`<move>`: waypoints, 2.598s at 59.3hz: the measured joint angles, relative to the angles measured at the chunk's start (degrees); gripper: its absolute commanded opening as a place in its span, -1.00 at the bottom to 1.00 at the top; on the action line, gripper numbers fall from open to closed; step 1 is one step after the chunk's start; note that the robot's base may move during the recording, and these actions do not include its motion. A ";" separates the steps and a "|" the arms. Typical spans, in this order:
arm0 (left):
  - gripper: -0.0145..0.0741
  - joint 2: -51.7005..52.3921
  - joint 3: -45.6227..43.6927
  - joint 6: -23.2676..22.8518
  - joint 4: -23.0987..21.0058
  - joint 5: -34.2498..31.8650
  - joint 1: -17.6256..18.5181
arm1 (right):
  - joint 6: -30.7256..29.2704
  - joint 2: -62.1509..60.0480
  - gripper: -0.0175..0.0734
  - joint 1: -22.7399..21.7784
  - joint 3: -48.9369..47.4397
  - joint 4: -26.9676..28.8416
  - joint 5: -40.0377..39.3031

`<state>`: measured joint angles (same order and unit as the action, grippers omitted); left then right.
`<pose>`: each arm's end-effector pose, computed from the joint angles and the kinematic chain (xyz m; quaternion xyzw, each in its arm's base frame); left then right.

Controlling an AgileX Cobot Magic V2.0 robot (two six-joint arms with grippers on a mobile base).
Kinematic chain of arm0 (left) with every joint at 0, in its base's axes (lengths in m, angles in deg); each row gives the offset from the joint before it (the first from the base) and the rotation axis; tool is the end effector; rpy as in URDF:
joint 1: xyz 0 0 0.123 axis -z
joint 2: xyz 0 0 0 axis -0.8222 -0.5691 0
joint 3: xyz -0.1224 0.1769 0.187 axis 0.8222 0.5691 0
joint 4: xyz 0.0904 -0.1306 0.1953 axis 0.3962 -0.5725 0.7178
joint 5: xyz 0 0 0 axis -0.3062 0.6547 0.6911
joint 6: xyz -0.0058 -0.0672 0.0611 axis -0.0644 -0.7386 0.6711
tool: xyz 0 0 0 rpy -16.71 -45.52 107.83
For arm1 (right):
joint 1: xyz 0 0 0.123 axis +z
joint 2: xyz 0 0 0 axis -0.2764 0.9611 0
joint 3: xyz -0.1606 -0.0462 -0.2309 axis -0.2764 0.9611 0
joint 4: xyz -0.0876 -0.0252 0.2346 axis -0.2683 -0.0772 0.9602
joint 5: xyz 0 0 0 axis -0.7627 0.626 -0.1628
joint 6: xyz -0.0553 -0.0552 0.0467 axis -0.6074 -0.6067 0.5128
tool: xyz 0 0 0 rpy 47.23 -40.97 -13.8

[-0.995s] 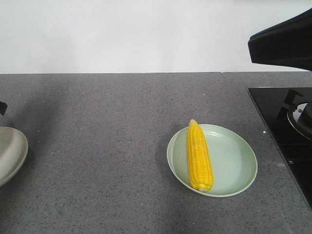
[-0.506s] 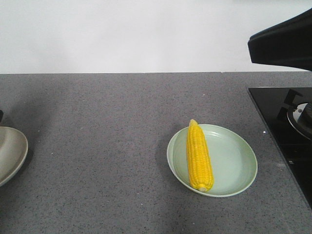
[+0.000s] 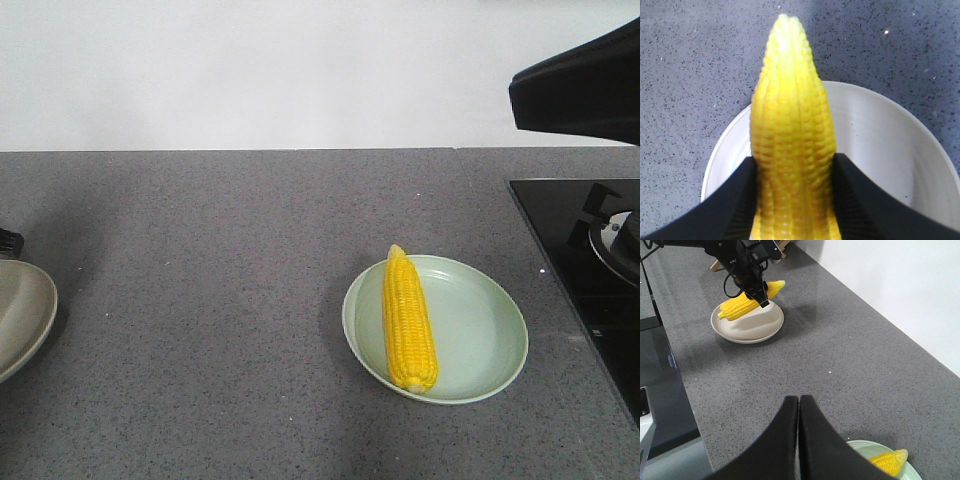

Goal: Distribute corn equally
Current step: 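Lower the held corn cob onto the white plate with the left gripper, then open the left gripper and lift it off the white plate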

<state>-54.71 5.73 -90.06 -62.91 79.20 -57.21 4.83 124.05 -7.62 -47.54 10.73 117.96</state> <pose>0.3147 0.0348 0.2863 0.0168 0.9649 0.1493 0.2155 0.1515 0.0860 0.4956 -0.4246 0.7288 0.2512 0.4748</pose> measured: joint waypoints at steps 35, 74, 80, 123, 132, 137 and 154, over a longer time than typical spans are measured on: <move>0.16 0.00 0.00 0.00 -0.11 3.77 0.00 | 0.22 0.00 -0.63 0.00 0.00 0.00 0.00; 0.31 0.00 0.00 0.28 -2.29 4.42 0.00 | 0.77 0.00 -0.63 0.00 0.00 0.00 0.00; 0.31 0.00 0.00 0.39 -2.29 4.42 0.00 | 1.43 0.00 -0.63 0.00 0.00 0.00 0.00; -0.55 4.39 4.50 19.12 -28.87 2.97 -0.06 | 1.94 0.00 -0.63 0.00 0.09 -4.64 -3.21; -0.69 12.12 15.19 33.67 -48.39 -3.87 -0.06 | 1.89 -2.02 -0.63 0.00 6.08 -4.75 -8.89; -0.69 17.97 22.49 43.81 -59.94 -6.68 -0.06 | 1.38 -5.05 -0.63 0.00 13.78 -4.86 -14.32; -0.69 37.14 43.42 80.68 -94.67 -9.34 -0.06 | -3.14 -18.29 -0.63 0.00 43.31 -4.91 -32.13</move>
<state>-17.57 49.15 -9.38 -157.58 69.86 -57.27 1.69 105.77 -7.62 -4.23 5.82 85.82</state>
